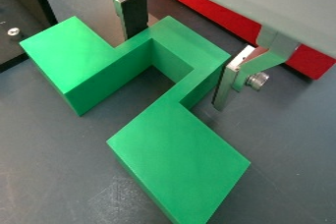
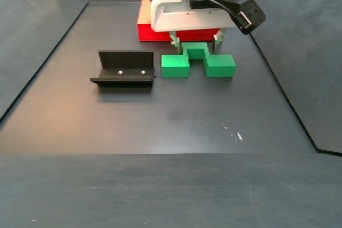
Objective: Pick up the green object. Move up. Place the green object on the fixture. Regrasp the green object. Move to above the board. Insert the green object.
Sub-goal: Pick up the green object.
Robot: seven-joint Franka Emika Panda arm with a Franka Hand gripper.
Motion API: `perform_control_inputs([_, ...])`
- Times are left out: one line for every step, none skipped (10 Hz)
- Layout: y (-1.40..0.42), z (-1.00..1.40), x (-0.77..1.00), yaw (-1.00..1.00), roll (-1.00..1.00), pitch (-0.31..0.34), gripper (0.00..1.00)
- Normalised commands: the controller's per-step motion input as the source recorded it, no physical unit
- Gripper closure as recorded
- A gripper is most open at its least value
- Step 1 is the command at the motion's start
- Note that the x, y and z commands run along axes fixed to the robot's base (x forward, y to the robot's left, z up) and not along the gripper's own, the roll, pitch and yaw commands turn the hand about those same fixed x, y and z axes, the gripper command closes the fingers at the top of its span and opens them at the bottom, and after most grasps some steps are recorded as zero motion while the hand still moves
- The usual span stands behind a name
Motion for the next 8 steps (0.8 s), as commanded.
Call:
perform_control_inputs([-0.02,0.00,0.00,0.00,0.00,-0.001,0.00])
perform_control_inputs([-0.04,-0.04,0.00,0.00,0.00,0.000,0.00])
perform_control_inputs([-0.05,-0.10,0.00,0.00,0.01,-0.003,0.00])
perform_control_inputs([-0.03,-0.10,0.00,0.00,0.01,0.000,0.00])
perform_control_inputs([0.00,-0.02,0.00,0.00,0.02,0.000,0.00])
perform_control_inputs([0.00,-0.02,0.00,0.00,0.00,0.000,0.00])
perform_control_inputs([0.00,-0.09,0.00,0.00,0.00,-0.001,0.00])
perform_control_inputs([0.00,0.00,0.00,0.00,0.01,0.000,0.00])
